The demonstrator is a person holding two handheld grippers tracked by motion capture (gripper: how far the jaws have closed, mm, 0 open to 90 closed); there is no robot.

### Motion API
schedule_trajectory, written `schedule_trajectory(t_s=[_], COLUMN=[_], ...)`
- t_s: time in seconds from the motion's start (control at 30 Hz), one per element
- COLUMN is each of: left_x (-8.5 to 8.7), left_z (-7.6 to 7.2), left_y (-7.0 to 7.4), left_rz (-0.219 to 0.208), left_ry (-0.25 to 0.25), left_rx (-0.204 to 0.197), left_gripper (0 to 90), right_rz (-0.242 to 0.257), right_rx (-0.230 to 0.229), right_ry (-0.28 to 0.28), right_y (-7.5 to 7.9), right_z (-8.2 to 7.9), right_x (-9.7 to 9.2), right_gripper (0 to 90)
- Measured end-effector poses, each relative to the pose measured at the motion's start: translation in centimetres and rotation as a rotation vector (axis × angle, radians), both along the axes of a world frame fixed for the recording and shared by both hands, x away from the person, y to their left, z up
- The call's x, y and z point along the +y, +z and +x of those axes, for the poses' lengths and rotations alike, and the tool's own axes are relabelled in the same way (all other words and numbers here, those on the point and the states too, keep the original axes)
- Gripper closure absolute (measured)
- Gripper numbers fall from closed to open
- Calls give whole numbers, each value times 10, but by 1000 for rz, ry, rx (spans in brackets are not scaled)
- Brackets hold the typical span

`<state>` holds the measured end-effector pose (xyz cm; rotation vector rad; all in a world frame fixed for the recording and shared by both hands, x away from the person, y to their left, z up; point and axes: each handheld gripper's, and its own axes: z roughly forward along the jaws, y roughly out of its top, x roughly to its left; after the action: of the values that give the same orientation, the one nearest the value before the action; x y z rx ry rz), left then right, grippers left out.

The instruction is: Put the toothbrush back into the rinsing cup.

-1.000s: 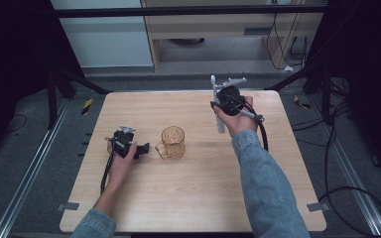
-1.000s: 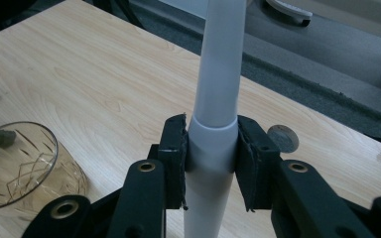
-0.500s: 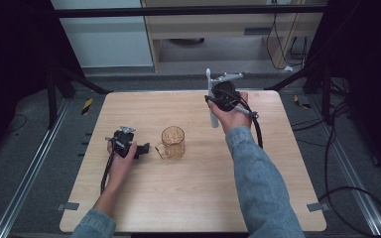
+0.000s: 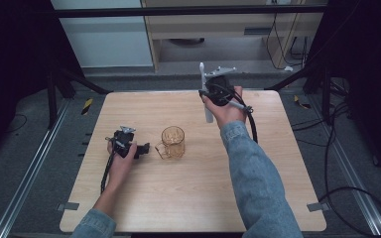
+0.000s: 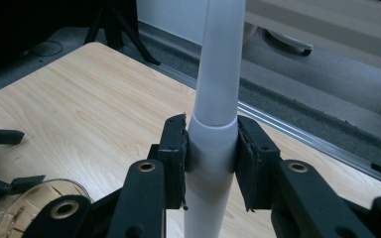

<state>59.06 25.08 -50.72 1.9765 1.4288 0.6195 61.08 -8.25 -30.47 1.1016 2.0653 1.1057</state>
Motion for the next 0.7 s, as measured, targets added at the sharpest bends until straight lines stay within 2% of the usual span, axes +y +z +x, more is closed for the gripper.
schedule_trajectory(t_s=[0.2,0.37,0.63,0.7], left_x=[0,0,0,0], left_z=[0,0,0,0], left_y=[0,0,0,0], left_rz=[0,0,0,0], left_ry=[0,3,3,3], left_rx=[0,0,0,0], left_gripper=[0,0,0,0], right_rz=[-1,12,20,33], right_rx=[-10,-10,-28,-47], right_ry=[17,27,43,48], right_y=[6,5,6,9], right_z=[-1,0,-3,-5], right_x=[7,11,20,22], right_gripper=[676,675,676,676])
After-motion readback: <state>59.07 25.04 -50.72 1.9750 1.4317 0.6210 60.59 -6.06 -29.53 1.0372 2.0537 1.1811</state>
